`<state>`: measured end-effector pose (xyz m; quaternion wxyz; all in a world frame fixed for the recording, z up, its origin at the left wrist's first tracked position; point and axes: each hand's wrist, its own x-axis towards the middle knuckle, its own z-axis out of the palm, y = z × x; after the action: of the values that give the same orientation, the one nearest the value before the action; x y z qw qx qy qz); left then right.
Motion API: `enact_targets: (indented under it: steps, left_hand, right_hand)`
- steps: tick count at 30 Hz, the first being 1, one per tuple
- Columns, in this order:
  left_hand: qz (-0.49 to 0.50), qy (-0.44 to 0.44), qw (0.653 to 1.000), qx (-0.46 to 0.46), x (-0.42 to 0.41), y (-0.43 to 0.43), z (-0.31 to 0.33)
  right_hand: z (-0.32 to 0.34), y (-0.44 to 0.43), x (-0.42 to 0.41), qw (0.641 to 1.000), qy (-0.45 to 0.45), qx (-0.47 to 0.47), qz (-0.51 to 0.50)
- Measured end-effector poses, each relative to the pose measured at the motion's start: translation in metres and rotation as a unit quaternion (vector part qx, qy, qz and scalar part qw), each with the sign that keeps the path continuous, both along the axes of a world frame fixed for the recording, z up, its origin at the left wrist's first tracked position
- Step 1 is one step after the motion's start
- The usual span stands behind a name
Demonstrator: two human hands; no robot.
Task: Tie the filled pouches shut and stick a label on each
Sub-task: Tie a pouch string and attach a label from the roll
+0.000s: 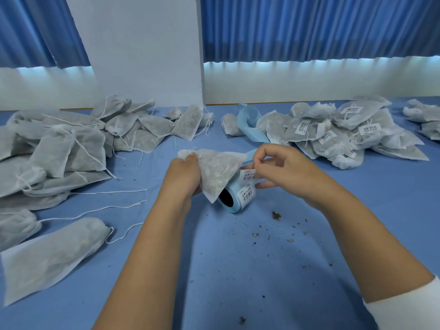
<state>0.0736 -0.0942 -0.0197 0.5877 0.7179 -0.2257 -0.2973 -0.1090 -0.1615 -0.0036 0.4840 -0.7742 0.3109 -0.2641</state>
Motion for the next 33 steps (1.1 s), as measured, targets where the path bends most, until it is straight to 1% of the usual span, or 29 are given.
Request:
enact_targets:
  steps: [2, 3, 6, 8, 10, 13, 16, 18, 20, 22, 24, 27, 29, 33]
  left_hand:
    - [-0.005, 0.0, 1.0, 0.004, -0.001, 0.0, 0.0]
    - [-0.007, -0.002, 1.0, 0.004, -0.002, 0.001, 0.001]
    - [-0.001, -0.017, 1.0, -0.024, -0.004, 0.002, 0.003]
    - [0.001, -0.026, 0.998, -0.064, -0.008, 0.004, 0.007]
    - [-0.007, -0.026, 0.995, -0.1, -0.012, 0.006, 0.011]
    - [-0.021, -0.025, 0.991, -0.134, -0.016, 0.008, 0.013]
    - [-0.031, -0.036, 0.986, -0.157, -0.02, 0.007, 0.013]
    - [-0.04, -0.044, 0.984, -0.169, -0.021, 0.007, 0.013]
    - [-0.043, -0.078, 0.982, -0.169, -0.021, 0.007, 0.012]
    - [-0.042, -0.12, 0.978, -0.168, -0.021, 0.009, 0.011]
    - [-0.051, -0.131, 0.974, -0.178, -0.021, 0.01, 0.011]
    - [-0.063, -0.123, 0.973, -0.186, -0.022, 0.011, 0.012]
    - [-0.065, -0.101, 0.974, -0.192, -0.022, 0.011, 0.012]
    - [-0.077, -0.063, 0.974, -0.205, -0.024, 0.011, 0.014]
  right_hand:
    - [0.003, -0.006, -0.007, 0.999, -0.005, 0.045, 0.002]
    - [0.004, -0.008, -0.01, 0.998, -0.017, 0.059, -0.016]
    - [0.004, -0.015, -0.015, 0.987, -0.081, 0.073, -0.121]
    - [0.004, -0.015, -0.013, 0.981, -0.108, 0.067, -0.149]
    - [0.002, -0.011, -0.009, 0.981, -0.121, 0.073, -0.13]
    - [-0.002, -0.004, 0.0, 0.988, -0.112, 0.087, -0.067]
    - [-0.008, 0.003, 0.009, 0.993, -0.096, 0.055, -0.032]
    - [-0.009, 0.006, 0.012, 0.993, -0.11, 0.019, -0.041]
    - [-0.01, 0.007, 0.014, 0.99, -0.131, 0.002, -0.058]
    - [-0.01, 0.007, 0.015, 0.985, -0.156, 0.009, -0.078]
    - [-0.011, 0.007, 0.015, 0.98, -0.175, 0.025, -0.094]
    - [-0.012, 0.008, 0.016, 0.97, -0.21, 0.051, -0.107]
    - [-0.013, 0.01, 0.018, 0.964, -0.233, 0.063, -0.113]
    - [-0.011, 0.013, 0.019, 0.963, -0.242, 0.073, -0.097]
